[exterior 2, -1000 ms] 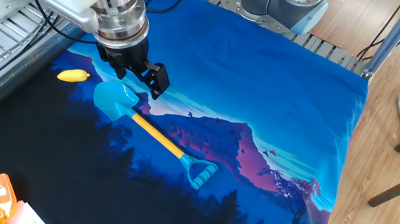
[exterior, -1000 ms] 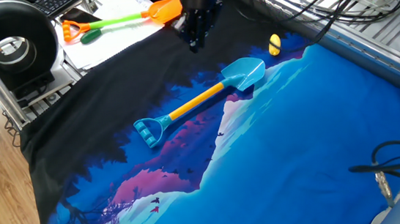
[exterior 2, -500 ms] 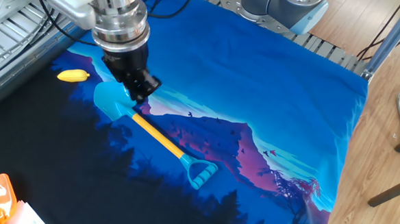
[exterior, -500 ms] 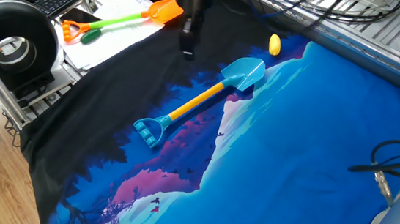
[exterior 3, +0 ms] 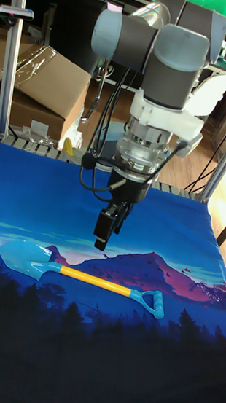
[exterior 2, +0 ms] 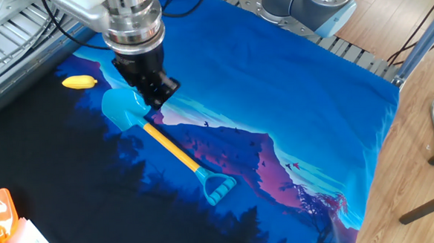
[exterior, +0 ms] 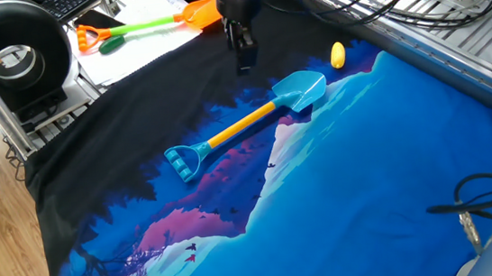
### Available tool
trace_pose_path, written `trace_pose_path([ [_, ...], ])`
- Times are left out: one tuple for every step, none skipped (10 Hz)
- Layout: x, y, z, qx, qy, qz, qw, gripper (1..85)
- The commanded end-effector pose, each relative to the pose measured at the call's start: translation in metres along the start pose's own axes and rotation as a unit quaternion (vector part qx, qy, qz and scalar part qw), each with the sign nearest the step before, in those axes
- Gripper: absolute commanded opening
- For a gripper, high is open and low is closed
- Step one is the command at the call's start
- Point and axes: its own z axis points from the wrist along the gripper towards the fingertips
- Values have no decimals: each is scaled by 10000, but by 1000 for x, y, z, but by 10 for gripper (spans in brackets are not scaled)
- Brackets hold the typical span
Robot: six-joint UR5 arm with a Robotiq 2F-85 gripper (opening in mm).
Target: Use a shovel to scoop up an object
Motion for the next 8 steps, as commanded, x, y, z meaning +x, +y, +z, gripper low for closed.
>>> trace_pose_path([
  [-19, 5, 12, 80, -134, -329, 9993, 677],
  [-28, 4, 20, 197, -171, -276, 9993, 673],
  [-34, 6, 31, 238, -189, -199, 9993, 667],
  [-40, 5, 38, 295, -212, -175, 9992, 667],
  [-44, 3, 37, 312, -210, -168, 9991, 670],
  [-44, 2, 29, 304, -167, -158, 9993, 677],
  [-37, -6, 24, 424, 45, -302, 9986, 680],
  [-35, -15, 25, 604, 176, -512, 9967, 747],
])
